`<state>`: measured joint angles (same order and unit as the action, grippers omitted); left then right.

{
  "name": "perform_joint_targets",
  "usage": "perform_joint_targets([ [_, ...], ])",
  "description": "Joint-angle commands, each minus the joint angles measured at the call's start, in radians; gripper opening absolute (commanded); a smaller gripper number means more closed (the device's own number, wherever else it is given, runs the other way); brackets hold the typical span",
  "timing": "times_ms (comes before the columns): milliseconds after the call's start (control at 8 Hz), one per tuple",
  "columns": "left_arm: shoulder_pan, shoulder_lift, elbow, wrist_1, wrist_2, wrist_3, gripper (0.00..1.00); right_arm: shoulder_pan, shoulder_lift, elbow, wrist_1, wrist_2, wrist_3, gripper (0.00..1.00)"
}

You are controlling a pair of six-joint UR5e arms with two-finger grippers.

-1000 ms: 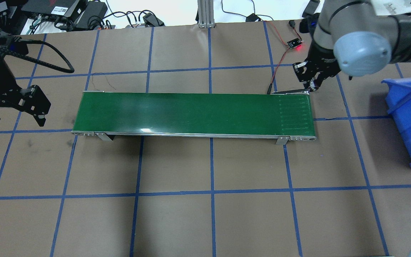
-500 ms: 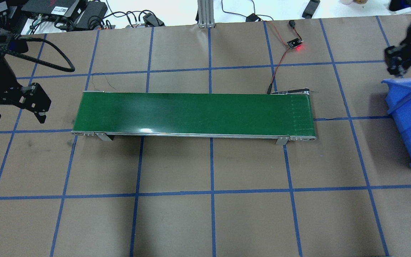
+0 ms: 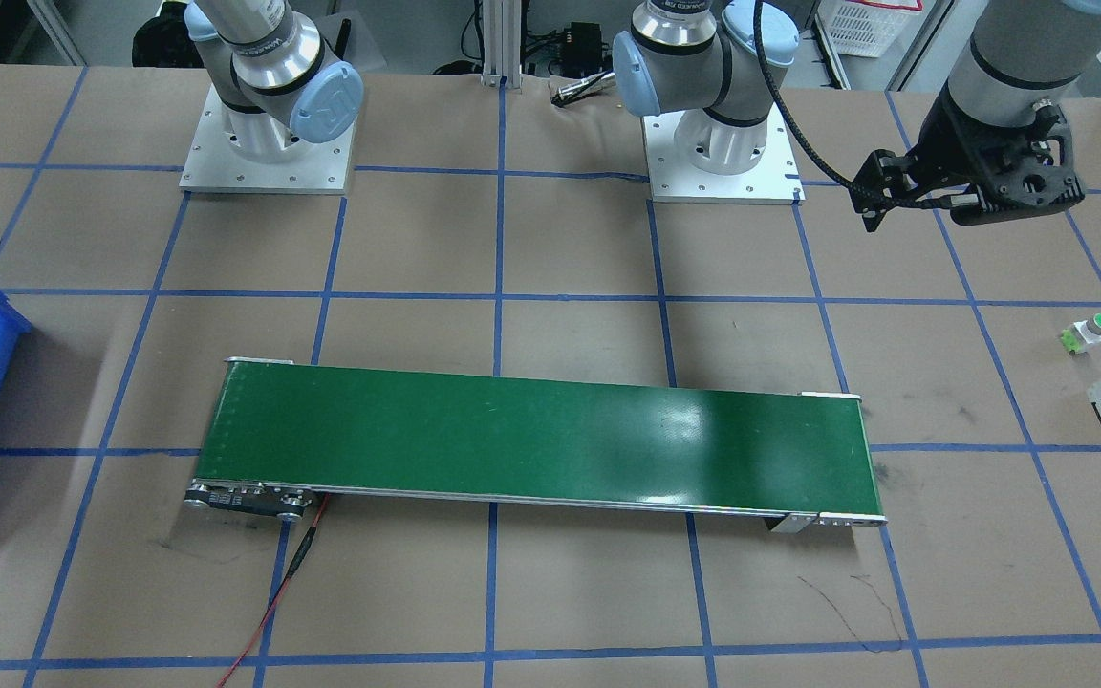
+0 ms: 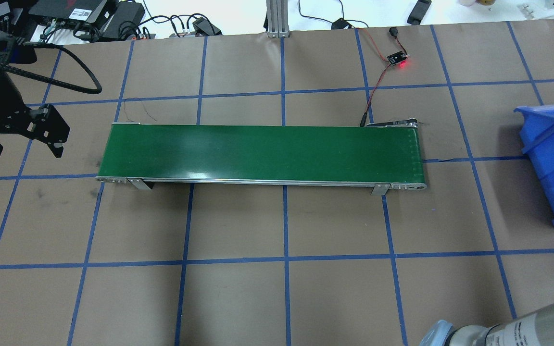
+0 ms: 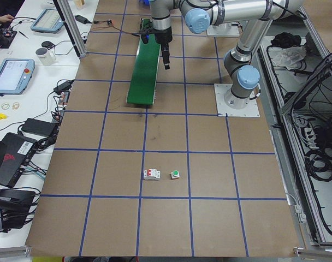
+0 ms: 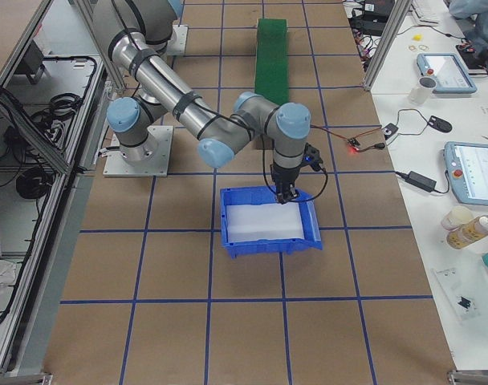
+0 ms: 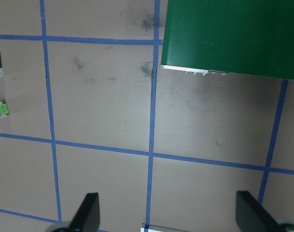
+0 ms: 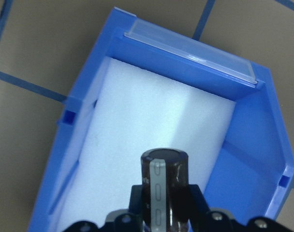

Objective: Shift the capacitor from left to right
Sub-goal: 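Lower the capacitor into the blue bin and open the right gripper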

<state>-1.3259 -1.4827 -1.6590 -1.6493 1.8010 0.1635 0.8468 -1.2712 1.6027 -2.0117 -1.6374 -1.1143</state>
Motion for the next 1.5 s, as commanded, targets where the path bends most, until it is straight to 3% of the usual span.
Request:
perform_joint_targets([
  [0, -0.001, -0.001, 0.002, 0.012, -0.008, -0.001, 1.00, -0.046, 0.148, 0.009, -0.101, 0.002, -0.079, 0.00],
  [250, -0.001, -0.007, 0.001, 0.013, -0.005, -0.001, 1.00, -0.061, 0.182, 0.035, -0.110, 0.004, -0.078, 0.00],
  [375, -0.001, -0.011, -0.004, 0.016, -0.002, -0.005, 1.00, -0.064, 0.190, 0.039, -0.111, 0.002, -0.067, 0.14],
  [500, -0.001, -0.011, -0.004, 0.014, -0.002, -0.004, 1.00, -0.064, 0.184, 0.039, -0.110, 0.004, -0.052, 0.60],
  [625, -0.001, -0.007, 0.002, 0.003, 0.004, -0.005, 1.00, -0.066, 0.170, 0.037, -0.105, 0.005, -0.047, 1.00],
  [875, 0.001, -0.018, -0.005, 0.014, -0.003, -0.007, 1.00, -0.057, 0.069, 0.042, -0.069, 0.036, 0.012, 1.00],
  [1125, 0.001, -0.033, -0.004, 0.016, -0.003, -0.007, 1.00, 0.003, -0.108, 0.039, 0.164, 0.082, 0.156, 1.00],
  [1375, 0.001, -0.031, -0.002, 0.014, -0.003, -0.007, 1.00, 0.157, -0.241, 0.025, 0.287, 0.073, 0.322, 1.00],
])
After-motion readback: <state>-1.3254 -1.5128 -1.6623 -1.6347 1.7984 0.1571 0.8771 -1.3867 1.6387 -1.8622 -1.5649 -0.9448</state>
